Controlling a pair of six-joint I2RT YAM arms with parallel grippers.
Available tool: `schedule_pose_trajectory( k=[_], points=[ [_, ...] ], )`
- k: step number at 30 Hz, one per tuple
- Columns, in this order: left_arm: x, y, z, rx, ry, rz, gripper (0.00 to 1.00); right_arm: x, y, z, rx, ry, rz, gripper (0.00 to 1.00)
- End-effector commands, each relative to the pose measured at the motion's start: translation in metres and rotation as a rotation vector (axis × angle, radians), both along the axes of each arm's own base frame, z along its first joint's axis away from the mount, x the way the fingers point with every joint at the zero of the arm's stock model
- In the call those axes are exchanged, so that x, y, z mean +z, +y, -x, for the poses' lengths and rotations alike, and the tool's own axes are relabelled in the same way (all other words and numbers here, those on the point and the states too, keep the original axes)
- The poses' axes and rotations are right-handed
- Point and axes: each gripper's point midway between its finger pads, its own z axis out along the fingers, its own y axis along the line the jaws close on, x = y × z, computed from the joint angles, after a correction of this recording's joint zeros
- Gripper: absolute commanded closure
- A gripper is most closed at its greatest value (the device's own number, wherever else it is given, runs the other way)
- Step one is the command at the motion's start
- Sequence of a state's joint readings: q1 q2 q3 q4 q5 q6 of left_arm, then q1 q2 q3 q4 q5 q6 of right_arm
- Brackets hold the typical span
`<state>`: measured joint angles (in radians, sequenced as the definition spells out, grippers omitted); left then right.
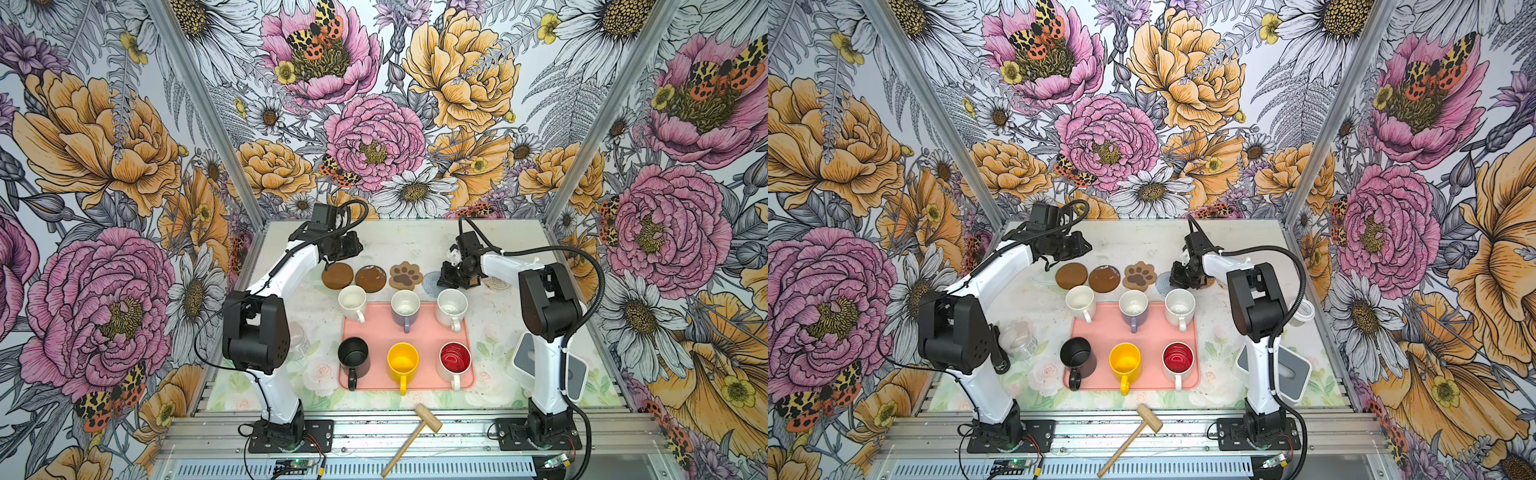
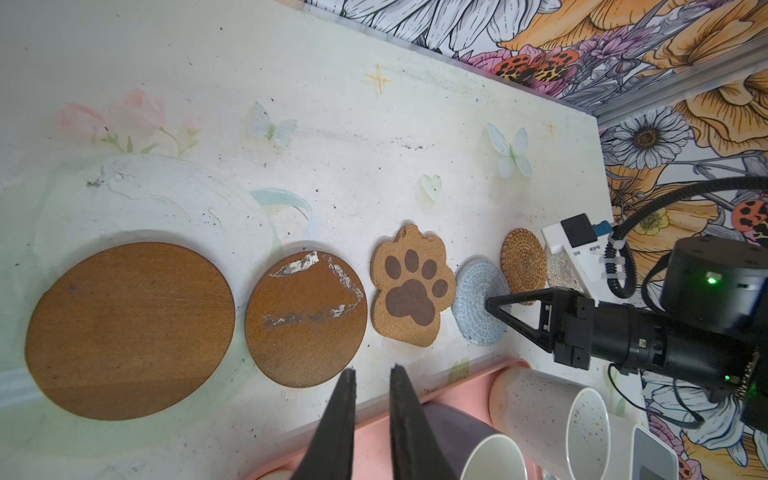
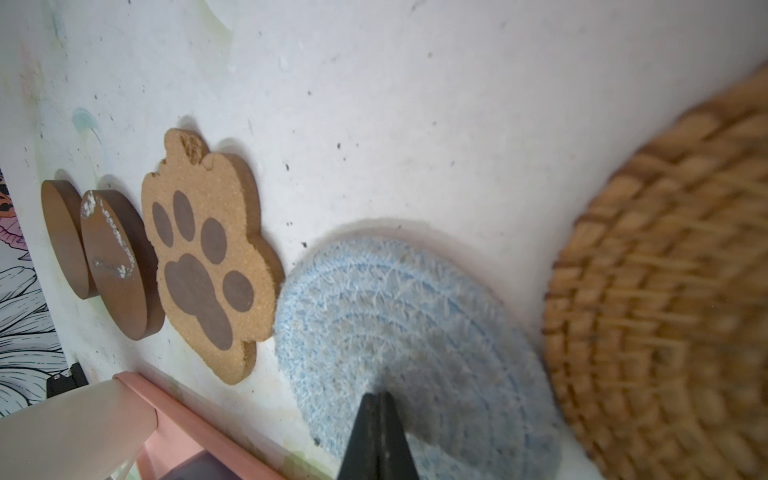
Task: Place cups on coasters
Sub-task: Move the coaster to the top-center of the table.
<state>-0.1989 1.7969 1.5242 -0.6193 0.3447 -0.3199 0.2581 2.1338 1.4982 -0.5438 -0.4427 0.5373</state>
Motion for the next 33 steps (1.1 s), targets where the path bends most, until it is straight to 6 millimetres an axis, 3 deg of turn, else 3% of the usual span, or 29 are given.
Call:
schedule_pose_trajectory(
  k=[1,20,33],
  points=[
    [0.011,0.0,-0.001,0.017,-0.035,0.003,0.81,-0.025,-0.003,-0.004,-0.019,0.036,0.041,1.0],
    [0.01,0.004,-0.001,0.028,-0.033,-0.002,0.82,-0.045,-0.002,-0.041,-0.071,0.03,0.05,1.0],
    [0.01,0.007,-0.001,0.033,-0.033,-0.002,0.82,-0.04,-0.004,-0.057,-0.096,0.003,0.048,1.0]
  ],
)
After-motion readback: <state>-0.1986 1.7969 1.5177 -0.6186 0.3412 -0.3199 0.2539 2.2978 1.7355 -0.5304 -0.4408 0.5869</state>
